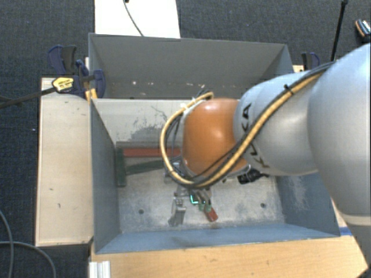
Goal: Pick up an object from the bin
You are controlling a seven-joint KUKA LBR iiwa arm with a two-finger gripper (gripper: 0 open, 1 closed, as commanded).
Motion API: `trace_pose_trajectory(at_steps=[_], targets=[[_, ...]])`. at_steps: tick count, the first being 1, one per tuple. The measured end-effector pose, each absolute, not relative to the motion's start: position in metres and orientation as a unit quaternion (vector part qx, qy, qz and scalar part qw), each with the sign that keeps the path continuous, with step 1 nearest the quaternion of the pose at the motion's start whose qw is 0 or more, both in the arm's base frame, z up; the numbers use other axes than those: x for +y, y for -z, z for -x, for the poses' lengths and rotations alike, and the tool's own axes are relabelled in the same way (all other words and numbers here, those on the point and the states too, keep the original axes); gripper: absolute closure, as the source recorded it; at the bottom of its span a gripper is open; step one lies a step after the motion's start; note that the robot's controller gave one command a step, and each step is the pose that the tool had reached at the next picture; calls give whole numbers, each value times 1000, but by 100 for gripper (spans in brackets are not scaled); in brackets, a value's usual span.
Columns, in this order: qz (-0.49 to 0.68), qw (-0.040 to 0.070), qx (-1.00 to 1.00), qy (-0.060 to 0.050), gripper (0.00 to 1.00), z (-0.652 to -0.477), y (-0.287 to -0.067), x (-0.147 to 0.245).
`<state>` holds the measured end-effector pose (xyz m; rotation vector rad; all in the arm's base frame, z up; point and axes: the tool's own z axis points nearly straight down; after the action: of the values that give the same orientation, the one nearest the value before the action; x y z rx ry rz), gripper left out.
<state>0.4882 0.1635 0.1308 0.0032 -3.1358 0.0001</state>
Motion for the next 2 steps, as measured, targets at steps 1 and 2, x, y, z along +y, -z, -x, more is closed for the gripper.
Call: trace_pose_trajectory(at_steps=[1,2], targets=[[-4,-1,-1000,-2,0,-576,-69,53],[42,-2,-999,0,0,-565,-102,25]])
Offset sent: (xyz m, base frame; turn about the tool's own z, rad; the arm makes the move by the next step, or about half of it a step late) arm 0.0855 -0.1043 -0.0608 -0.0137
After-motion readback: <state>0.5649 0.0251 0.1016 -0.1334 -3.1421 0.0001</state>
